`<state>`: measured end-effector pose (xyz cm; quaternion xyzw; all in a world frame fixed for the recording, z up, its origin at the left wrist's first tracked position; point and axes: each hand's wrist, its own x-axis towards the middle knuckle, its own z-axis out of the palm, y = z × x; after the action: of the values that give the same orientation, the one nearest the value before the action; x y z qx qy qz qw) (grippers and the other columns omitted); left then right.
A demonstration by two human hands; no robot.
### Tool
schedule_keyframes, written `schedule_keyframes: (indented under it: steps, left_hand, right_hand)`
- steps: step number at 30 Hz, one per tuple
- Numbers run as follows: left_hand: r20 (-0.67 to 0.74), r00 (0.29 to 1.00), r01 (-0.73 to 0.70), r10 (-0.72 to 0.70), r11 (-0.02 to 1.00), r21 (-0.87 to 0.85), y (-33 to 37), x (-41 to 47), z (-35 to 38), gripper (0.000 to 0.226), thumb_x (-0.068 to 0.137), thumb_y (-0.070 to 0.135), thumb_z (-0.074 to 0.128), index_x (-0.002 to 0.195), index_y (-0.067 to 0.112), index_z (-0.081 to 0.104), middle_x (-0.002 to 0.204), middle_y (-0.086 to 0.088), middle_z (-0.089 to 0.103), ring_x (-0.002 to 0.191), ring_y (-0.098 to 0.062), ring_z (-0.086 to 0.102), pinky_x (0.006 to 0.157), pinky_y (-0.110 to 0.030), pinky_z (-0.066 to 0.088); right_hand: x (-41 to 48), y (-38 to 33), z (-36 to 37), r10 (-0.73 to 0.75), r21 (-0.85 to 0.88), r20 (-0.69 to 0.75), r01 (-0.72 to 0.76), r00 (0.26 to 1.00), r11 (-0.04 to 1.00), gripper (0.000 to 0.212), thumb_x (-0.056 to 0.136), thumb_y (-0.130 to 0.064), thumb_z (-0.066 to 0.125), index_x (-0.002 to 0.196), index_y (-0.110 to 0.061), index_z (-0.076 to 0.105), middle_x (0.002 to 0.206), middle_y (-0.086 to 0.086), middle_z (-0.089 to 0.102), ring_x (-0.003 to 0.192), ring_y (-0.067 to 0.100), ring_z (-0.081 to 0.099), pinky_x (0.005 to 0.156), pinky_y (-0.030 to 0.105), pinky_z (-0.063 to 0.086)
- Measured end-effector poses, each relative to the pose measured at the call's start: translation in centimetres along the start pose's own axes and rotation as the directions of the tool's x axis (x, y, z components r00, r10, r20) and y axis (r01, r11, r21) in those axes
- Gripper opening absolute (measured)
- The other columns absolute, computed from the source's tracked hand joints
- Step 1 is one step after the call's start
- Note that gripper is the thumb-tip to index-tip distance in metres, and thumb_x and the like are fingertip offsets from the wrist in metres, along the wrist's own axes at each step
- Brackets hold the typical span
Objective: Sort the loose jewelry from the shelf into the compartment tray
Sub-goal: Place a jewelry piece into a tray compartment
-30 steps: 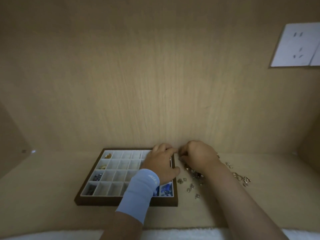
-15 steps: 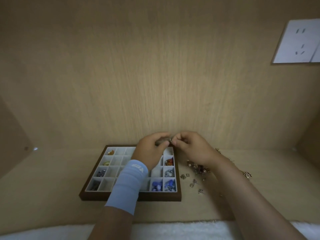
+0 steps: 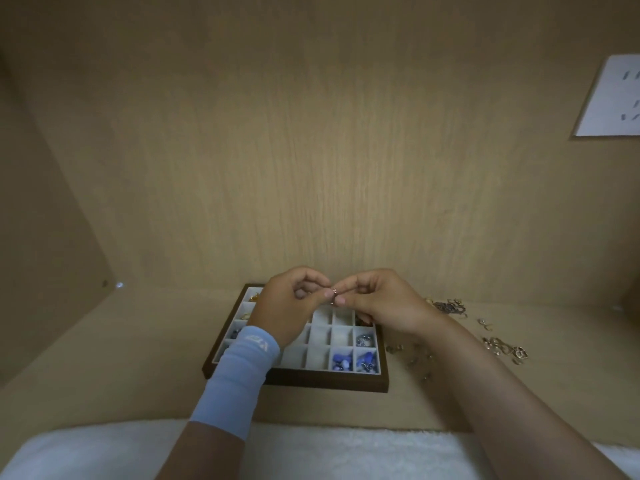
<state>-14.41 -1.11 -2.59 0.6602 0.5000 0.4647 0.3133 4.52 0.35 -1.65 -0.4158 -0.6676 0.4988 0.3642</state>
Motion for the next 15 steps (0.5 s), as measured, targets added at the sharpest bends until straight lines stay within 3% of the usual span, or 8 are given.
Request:
schedule_keyframes:
  steps: [3,8,11,13,15]
  left_hand:
    - [0.011,1.000,0.000,0.000,0.999,-0.042,-0.1,-0.6,-0.1,0.012,0.081,0.015,0.076,0.084,0.024,0.069,0.074,0.003,0.071,0.070,-0.008,0.064,0.070,-0.024,0.051]
    - [0.042,0.999,-0.033,0.035,0.998,-0.053,-0.6,-1.5,0.1,0.012,0.078,0.011,0.079,0.083,0.016,0.069,0.074,-0.004,0.071,0.070,-0.011,0.065,0.071,-0.021,0.054]
    - [0.053,0.998,-0.042,0.043,0.999,-0.025,-1.2,-1.8,0.5,0.013,0.078,0.013,0.078,0.083,0.022,0.070,0.074,0.005,0.071,0.072,-0.005,0.064,0.070,-0.018,0.051]
    - [0.018,0.998,-0.057,0.056,0.995,0.078,-1.8,-2.0,0.5,0.011,0.083,0.016,0.073,0.089,0.025,0.071,0.083,0.013,0.069,0.081,0.000,0.061,0.076,-0.014,0.046]
    - [0.022,0.993,-0.119,0.118,0.943,0.311,-2.6,-2.2,0.3,0.013,0.088,0.021,0.067,0.097,0.030,0.069,0.096,0.019,0.065,0.097,-0.002,0.054,0.088,-0.019,0.042]
  right_hand:
    - [-0.5,-0.3,-0.1,-0.003,-0.003,0.049,0.004,0.999,1.000,0.017,0.091,-0.011,0.070,0.104,-0.003,0.076,0.069,-0.004,0.072,0.048,0.004,0.049,0.047,0.016,0.039]
    - [-0.5,0.2,-1.0,0.049,-0.121,0.134,-0.032,0.990,0.992,0.017,0.092,-0.019,0.070,0.102,-0.007,0.077,0.093,0.019,0.075,0.062,0.012,0.058,0.057,0.021,0.044]
    - [-0.4,0.5,-1.3,0.080,-0.213,0.167,-0.043,0.983,0.976,0.012,0.089,-0.015,0.073,0.098,-0.009,0.078,0.087,0.005,0.077,0.074,0.006,0.068,0.065,0.019,0.052]
    - [-0.3,0.6,-1.2,0.087,-0.365,0.166,-0.020,0.982,0.931,0.006,0.086,-0.018,0.077,0.092,-0.018,0.079,0.085,-0.002,0.077,0.078,0.007,0.069,0.075,0.026,0.057]
    - [-0.1,0.6,-0.9,0.113,-0.579,0.161,0.001,0.981,0.816,0.003,0.084,-0.024,0.079,0.086,-0.026,0.080,0.086,-0.011,0.077,0.081,0.003,0.070,0.084,0.031,0.058]
